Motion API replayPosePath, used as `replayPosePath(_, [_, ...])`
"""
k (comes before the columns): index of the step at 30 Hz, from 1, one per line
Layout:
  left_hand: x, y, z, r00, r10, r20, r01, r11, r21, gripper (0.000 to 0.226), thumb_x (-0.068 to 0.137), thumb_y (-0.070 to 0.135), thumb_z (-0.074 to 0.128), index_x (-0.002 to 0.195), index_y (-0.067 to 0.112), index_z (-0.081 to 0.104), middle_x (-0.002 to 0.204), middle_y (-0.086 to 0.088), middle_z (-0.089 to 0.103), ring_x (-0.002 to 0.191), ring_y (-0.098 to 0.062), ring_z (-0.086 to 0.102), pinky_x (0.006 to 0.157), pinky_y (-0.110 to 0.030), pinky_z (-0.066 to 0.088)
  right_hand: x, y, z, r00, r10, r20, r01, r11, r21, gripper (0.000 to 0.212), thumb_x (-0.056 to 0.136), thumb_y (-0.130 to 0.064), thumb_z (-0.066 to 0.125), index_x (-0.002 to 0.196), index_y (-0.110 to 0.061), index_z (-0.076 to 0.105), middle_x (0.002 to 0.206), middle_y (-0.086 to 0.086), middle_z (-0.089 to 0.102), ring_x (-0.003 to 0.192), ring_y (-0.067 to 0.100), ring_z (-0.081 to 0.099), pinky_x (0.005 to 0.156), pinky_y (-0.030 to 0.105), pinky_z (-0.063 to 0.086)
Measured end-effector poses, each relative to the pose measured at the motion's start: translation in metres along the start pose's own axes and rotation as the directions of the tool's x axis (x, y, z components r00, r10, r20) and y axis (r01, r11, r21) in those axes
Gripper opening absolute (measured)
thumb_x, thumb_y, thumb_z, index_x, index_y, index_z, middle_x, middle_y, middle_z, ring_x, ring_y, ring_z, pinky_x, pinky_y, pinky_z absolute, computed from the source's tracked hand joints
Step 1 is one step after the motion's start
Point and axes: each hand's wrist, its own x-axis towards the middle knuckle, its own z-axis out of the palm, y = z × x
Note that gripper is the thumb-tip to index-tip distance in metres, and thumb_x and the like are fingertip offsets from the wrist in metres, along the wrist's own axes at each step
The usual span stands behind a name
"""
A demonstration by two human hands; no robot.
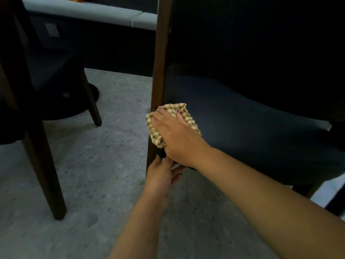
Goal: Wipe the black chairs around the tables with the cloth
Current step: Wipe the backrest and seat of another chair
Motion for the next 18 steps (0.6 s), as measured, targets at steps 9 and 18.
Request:
replayPosePath(9, [-0.005, 0.007, 0.011, 0.996, 0.011, -0.086, -0.002, 0.994, 0.109, 0.045, 0.099, 0.042, 0.047, 0.132, 0.012, 0.054, 0.124, -0.007, 0.065, 0.097, -0.014, 0.065, 0.072, -0.029, 0.049, -0.055, 0.031, -0.001, 0.999, -0.006, 0.033, 0.012, 0.983, -0.185, 0.061, 0.098, -0.008, 0.036, 0.151, -0.003, 0.007, 0.160, 0.014, 0.005, 0.148, 0.023, 0.002, 0.119, 0.034, -0.001])
replayPosePath(18, [-0.041, -0.005, 0.062, 0.995, -0.102, -0.004, 0.101, 0.993, -0.066, 0.052, 0.089, 0.043, 0.064, 0.135, 0.022, 0.052, 0.129, -0.005, 0.059, 0.112, -0.027, 0.059, 0.094, -0.049, 0.049, -0.129, 0.074, 0.007, 0.986, 0.053, -0.160, -0.076, 0.986, -0.146, 0.055, 0.097, -0.001, 0.037, 0.148, 0.003, 0.016, 0.156, 0.021, 0.016, 0.146, 0.031, 0.012, 0.121, 0.040, 0.006])
